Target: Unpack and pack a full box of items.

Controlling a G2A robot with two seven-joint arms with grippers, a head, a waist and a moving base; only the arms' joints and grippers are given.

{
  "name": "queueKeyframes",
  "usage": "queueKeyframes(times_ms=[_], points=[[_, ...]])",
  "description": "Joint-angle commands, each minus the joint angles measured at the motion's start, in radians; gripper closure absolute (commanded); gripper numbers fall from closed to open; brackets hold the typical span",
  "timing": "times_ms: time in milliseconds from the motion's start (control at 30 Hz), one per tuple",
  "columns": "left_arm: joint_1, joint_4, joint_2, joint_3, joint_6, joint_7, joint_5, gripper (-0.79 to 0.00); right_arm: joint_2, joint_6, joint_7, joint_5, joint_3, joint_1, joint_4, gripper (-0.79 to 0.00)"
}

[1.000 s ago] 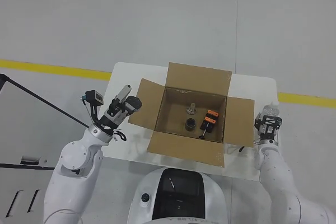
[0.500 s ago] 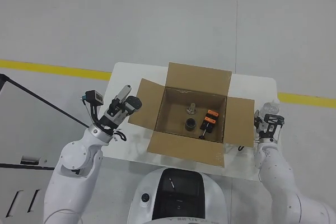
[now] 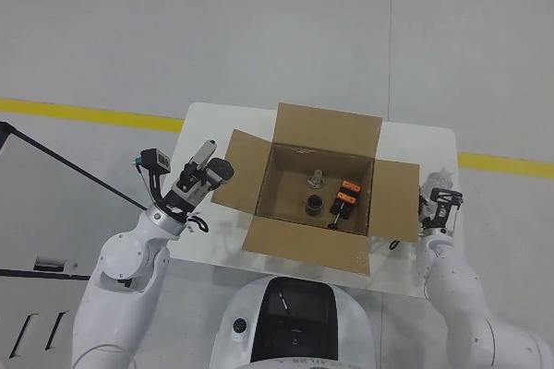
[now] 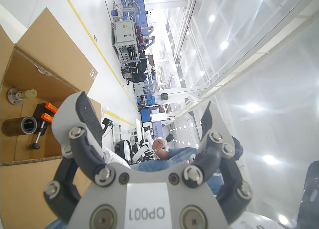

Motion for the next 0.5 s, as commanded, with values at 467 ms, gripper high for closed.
queueKeyframes(times_ms=[467], points=[[0.000,0.000,0.000,0.000,0.000,0.000,0.000,-0.785,-0.012,0.117,-0.029,-0.002,-0.065,-0.009,0.022,-0.052]])
